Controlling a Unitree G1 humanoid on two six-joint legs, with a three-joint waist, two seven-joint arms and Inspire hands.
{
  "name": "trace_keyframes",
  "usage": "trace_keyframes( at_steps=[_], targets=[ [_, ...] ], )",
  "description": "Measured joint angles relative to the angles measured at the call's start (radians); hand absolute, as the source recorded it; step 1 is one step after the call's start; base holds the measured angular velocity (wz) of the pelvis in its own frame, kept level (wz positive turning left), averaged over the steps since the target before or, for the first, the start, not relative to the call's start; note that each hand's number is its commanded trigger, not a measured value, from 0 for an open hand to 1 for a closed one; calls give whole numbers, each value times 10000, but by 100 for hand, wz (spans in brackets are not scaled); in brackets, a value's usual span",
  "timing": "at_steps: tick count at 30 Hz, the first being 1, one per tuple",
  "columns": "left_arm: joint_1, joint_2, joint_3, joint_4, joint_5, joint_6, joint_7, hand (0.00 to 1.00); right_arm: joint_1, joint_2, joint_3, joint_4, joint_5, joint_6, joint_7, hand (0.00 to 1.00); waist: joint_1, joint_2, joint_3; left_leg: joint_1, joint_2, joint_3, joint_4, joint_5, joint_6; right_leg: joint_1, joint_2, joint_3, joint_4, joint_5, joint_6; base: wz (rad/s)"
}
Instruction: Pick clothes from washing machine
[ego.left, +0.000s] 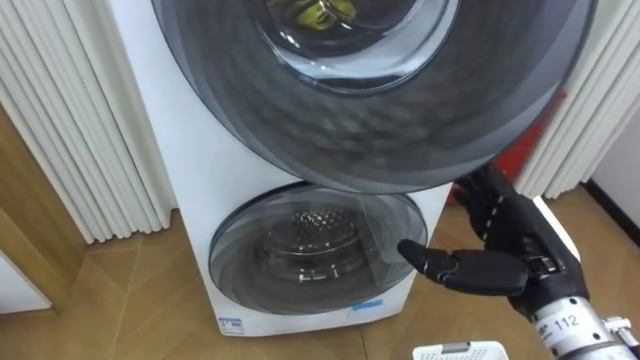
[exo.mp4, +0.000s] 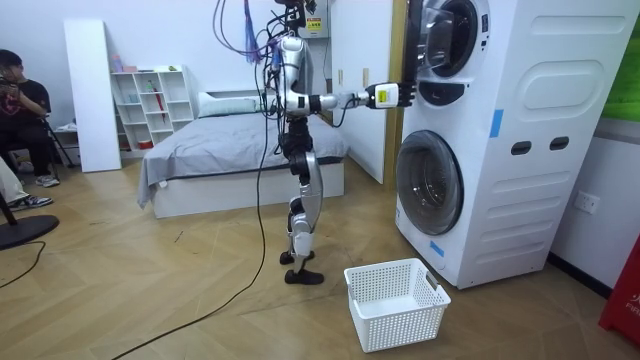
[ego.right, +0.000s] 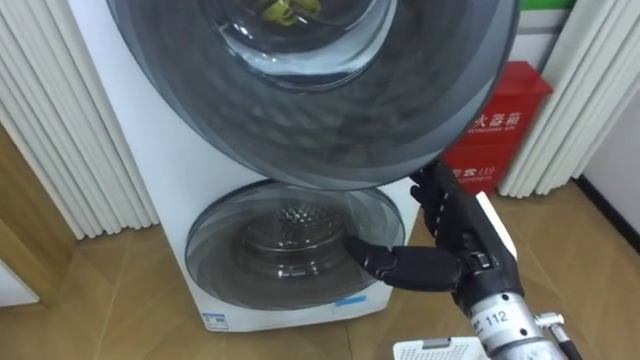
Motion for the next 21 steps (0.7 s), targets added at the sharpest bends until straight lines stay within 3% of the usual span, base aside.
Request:
trace_keyframes(
  at_steps=[7, 21],
  targets=[
    [-169, 62, -78, 2, -1, 0, -70, 0, -2, 14, 93, -247, 31, 79, 817, 0, -31, 13, 3, -134, 55, 141, 20, -17, -41, -245, 75, 133, 55, 49, -73, -10],
    [-937, 229, -1167, 31, 12, -126, 94, 0, 345, 56, 786, -642, -22, 4, 1827, 0, -89, 23, -5, -129, 132, 182, 138, -10, -115, -282, 187, 364, 30, 121, -192, -6]
  ],
)
